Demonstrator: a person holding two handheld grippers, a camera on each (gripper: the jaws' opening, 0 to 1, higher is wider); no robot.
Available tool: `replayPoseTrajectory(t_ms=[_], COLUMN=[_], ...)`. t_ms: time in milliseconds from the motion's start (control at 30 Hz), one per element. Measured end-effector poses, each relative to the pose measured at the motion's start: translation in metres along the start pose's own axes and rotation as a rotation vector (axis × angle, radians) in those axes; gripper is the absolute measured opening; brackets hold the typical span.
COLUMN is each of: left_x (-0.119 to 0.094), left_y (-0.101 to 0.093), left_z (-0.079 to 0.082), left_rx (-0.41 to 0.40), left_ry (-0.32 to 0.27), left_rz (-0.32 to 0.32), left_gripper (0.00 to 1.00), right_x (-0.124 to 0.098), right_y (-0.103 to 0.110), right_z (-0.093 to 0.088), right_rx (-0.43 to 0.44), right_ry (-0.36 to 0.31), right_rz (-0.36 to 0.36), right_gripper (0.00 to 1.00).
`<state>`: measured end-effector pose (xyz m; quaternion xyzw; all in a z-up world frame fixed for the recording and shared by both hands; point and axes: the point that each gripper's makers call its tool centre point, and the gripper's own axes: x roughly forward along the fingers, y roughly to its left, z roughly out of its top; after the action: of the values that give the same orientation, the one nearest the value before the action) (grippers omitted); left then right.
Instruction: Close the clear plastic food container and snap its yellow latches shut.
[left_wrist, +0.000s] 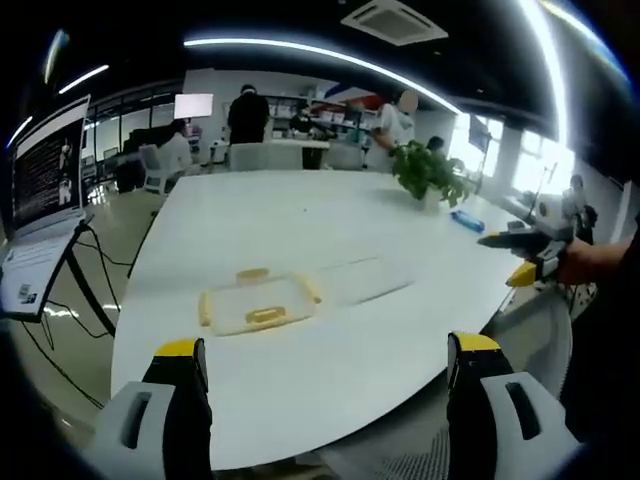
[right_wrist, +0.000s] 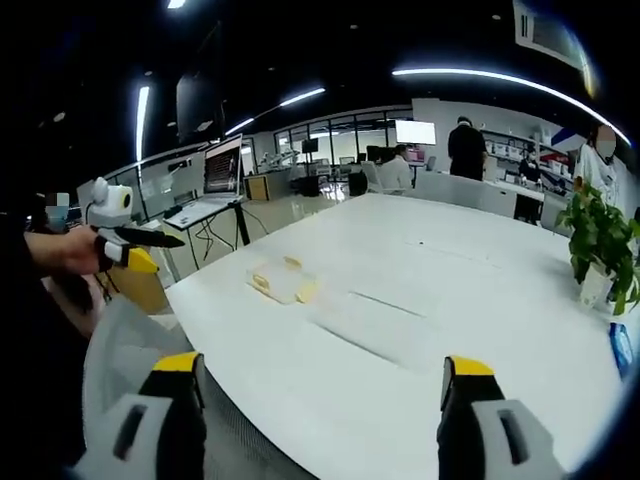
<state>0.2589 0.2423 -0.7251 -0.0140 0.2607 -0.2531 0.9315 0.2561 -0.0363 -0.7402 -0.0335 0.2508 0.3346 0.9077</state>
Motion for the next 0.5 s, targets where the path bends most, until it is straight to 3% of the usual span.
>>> replayPoseTrajectory(t_ms=[433, 500], left_x=[0.0019, 0.0014], left_y=[0.0031, 0.0036], left_z=[-0.0030, -0.0035], left_rx=[-0.009, -0.016], left_ry=[0.018, 0.016], left_rz=[0.002, 0.004], left_gripper=[0.99, 0.99], right_x=[-0.0019, -0.0037], right_y=[0.0008, -0.0017], right_z=[-0.0077, -0.0068], right_rx=[0.015, 0.005], right_ry=[0.016, 0.010], right_rz=[-0.006, -0.028], right_gripper=[0.99, 0.95])
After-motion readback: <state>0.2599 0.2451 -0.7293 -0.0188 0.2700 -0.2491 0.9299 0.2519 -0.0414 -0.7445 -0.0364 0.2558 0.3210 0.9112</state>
